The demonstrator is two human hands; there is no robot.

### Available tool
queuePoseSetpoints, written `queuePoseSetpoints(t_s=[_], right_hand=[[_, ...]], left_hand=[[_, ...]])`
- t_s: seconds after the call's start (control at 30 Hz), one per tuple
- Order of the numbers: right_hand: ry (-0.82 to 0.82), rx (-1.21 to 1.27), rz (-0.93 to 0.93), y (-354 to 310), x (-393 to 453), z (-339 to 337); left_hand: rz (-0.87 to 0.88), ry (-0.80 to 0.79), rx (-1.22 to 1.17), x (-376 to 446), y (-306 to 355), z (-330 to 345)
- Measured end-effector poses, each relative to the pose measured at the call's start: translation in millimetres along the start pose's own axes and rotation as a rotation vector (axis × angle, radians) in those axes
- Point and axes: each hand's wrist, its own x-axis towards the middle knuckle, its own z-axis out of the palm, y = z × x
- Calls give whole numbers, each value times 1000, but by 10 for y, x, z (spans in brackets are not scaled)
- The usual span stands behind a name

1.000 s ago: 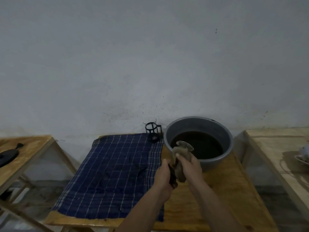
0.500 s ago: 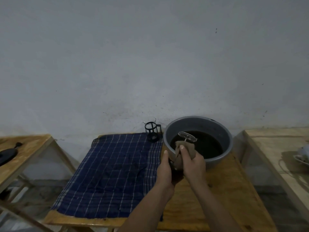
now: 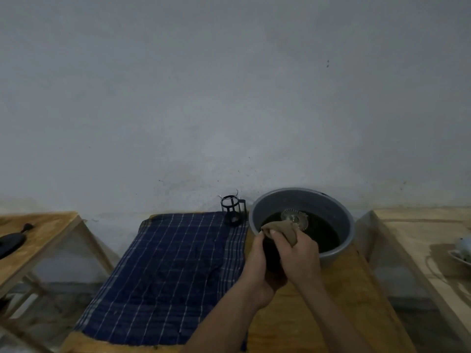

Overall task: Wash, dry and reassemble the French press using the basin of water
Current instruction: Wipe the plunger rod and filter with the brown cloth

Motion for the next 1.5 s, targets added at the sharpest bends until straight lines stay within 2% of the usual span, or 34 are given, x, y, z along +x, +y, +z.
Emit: queuePoseSetpoints(t_s=[0.07, 0.17, 0.23, 0.27, 0.37, 0.4, 0.5, 0.53, 0.6, 0.67, 0.73, 0.77, 0.83, 0.9, 1.0, 1.07, 1.2, 1.27, 1.3, 1.4, 1.5], right_hand=[[18, 104, 65, -30, 26, 42], [89, 490, 315, -104, 58, 54], [114, 658, 374, -117, 64, -11], [97, 628, 333, -113, 39, -29], [-73, 217, 51, -133, -65, 18], [-82, 110, -7, -98, -66, 34], [-57, 9, -50, -87, 22, -18], [-58, -4, -46, -81, 59, -36], [-54, 42, -22, -101, 84, -43], [-1, 294, 141, -134, 69, 12], [52, 563, 377, -182, 70, 44], [78, 667, 437, -207, 68, 30], [99, 764, 395, -202, 53, -23], [56, 686, 235, -213, -19, -52], [0, 356, 17, -204, -69, -15], [25, 249, -11, -187, -37, -6], [44, 174, -22, -188, 44, -43], [60, 226, 24, -208, 41, -13], [73, 333, 90, -215, 35, 5], [120, 666, 324, -241, 20, -38], [89, 600, 193, -242, -58, -112]], left_hand=[[-29, 4, -21, -8, 44, 14], [-69, -11, -52, 34, 112, -47], [-78, -53, -89, 69, 137, -107], [-81, -57, -93, 81, 149, -136], [-100, -20, -48, 65, 134, -123], [-107, 5, -4, 48, 117, -104], [-14, 42, 233, 68, 63, -43], [36, 68, 241, 80, 50, -24], [102, 103, 196, 67, 38, 30], [101, 90, 119, 43, 76, 68], [10, 37, 54, 30, 121, 42], [-35, 17, 33, 40, 138, -4], [-116, -58, -21, 32, 183, -62], [-140, -102, -38, 36, 201, -102], [-148, -61, -54, -19, 201, -32], [-103, -11, 56, -36, 163, 12], [133, 60, 337, -60, 93, 89], [168, 72, 287, -74, 82, 105], [153, 61, 224, -70, 90, 88], [12, 8, -1, -97, 123, -3], [-23, -54, -92, -119, 169, -71]])
